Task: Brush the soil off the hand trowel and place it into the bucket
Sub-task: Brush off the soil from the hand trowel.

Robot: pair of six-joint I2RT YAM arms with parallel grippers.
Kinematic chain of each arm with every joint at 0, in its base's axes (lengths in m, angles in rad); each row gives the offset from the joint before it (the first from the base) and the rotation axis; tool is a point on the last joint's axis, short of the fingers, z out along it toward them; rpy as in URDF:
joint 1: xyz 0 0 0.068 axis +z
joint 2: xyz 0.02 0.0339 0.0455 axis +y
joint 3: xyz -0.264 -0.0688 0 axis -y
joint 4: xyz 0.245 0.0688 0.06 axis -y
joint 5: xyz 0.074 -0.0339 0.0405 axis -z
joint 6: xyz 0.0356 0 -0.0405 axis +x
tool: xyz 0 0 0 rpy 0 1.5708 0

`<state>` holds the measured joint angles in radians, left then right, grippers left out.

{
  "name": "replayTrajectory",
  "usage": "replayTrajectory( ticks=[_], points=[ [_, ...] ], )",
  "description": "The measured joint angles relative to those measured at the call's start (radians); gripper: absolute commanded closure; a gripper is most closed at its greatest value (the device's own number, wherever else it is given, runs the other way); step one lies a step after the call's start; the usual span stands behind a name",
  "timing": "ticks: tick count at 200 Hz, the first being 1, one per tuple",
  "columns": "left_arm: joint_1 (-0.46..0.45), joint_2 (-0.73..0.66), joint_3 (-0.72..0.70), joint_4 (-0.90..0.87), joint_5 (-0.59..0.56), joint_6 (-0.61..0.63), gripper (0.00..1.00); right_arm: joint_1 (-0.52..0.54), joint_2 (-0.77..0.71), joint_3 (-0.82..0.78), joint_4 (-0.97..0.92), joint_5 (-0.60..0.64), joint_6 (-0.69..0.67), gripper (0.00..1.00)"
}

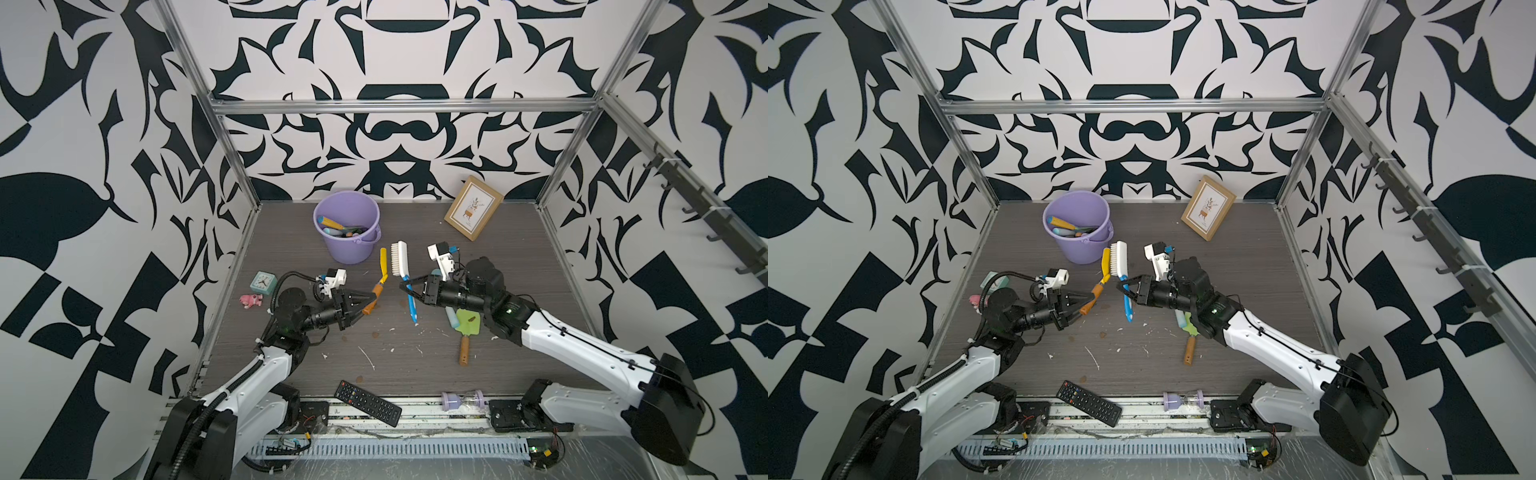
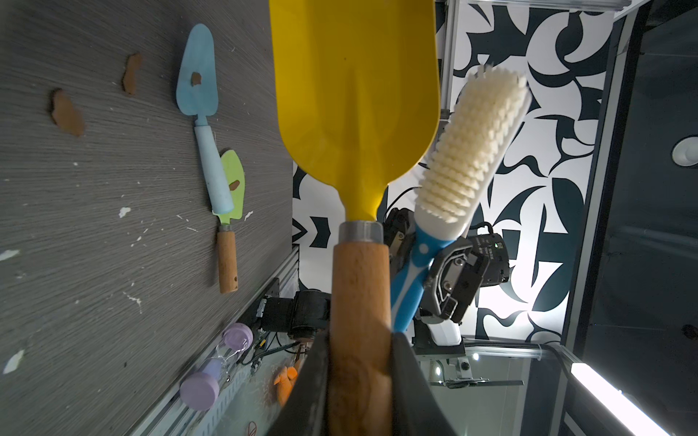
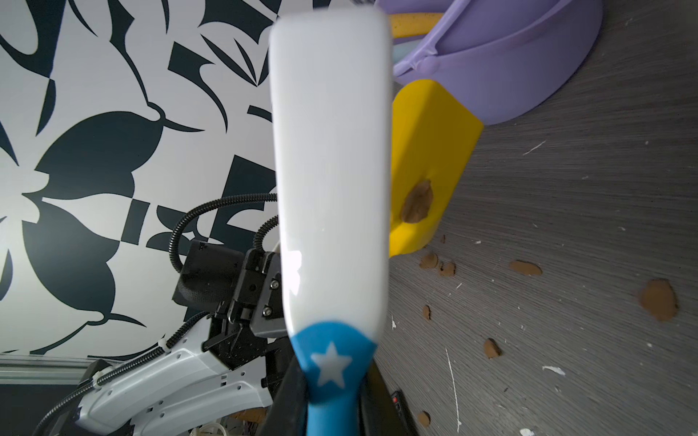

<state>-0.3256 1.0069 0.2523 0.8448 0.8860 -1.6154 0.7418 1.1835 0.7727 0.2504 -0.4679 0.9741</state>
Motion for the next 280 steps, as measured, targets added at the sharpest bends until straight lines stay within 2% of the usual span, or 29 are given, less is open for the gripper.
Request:
replayTrajectory(
  ticks=[46, 79, 129, 179, 191, 199, 204, 215, 223, 233, 258, 280],
  points=[
    [0.0, 0.089, -0.049, 0.219, -0.027, -0.105, 1.0, 0.013, 0.111, -0.04, 0.099, -0.003, 0.048, 1.0],
    [0.001, 0.159, -0.049, 0.349, -0.033, -0.168, 1.0, 0.027, 0.134, -0.116, 0.138, 0.003, 0.072, 1.0],
    [0.001, 0.201, -0.049, 0.469, -0.028, -0.197, 1.0, 0.026, 0.029, -0.133, -0.027, 0.021, 0.043, 1.0],
    [0.001, 0.191, -0.049, 0.456, -0.016, -0.182, 1.0, 0.015, 0.002, 0.015, -0.184, 0.035, -0.039, 1.0],
    [0.001, 0.151, -0.037, 0.34, 0.011, -0.143, 1.0, 0.002, 0.002, 0.043, -0.228, 0.04, -0.064, 1.0],
    [0.001, 0.101, -0.005, 0.183, 0.026, -0.06, 1.0, -0.011, 0.004, 0.061, -0.273, 0.047, -0.086, 1.0],
    [0.001, 0.062, 0.031, 0.035, 0.028, -0.008, 1.0, -0.021, 0.008, 0.074, -0.304, 0.051, -0.098, 1.0],
    [-0.01, -0.025, 0.162, -0.36, -0.022, 0.201, 1.0, -0.039, 0.02, 0.099, -0.369, 0.075, -0.135, 1.0],
    [-0.029, -0.072, 0.286, -0.623, -0.105, 0.35, 1.0, -0.048, 0.031, 0.111, -0.413, 0.097, -0.159, 1.0],
    [-0.042, -0.113, 0.435, -0.865, -0.198, 0.52, 1.0, -0.057, 0.042, 0.113, -0.455, 0.123, -0.182, 1.0],
    [-0.052, -0.154, 0.704, -1.228, -0.373, 0.794, 1.0, -0.06, 0.065, 0.111, -0.532, 0.149, -0.217, 1.0],
    [-0.054, -0.085, 0.875, -1.472, -0.468, 0.972, 1.0, -0.06, 0.07, 0.109, -0.538, 0.152, -0.229, 1.0]
  ],
)
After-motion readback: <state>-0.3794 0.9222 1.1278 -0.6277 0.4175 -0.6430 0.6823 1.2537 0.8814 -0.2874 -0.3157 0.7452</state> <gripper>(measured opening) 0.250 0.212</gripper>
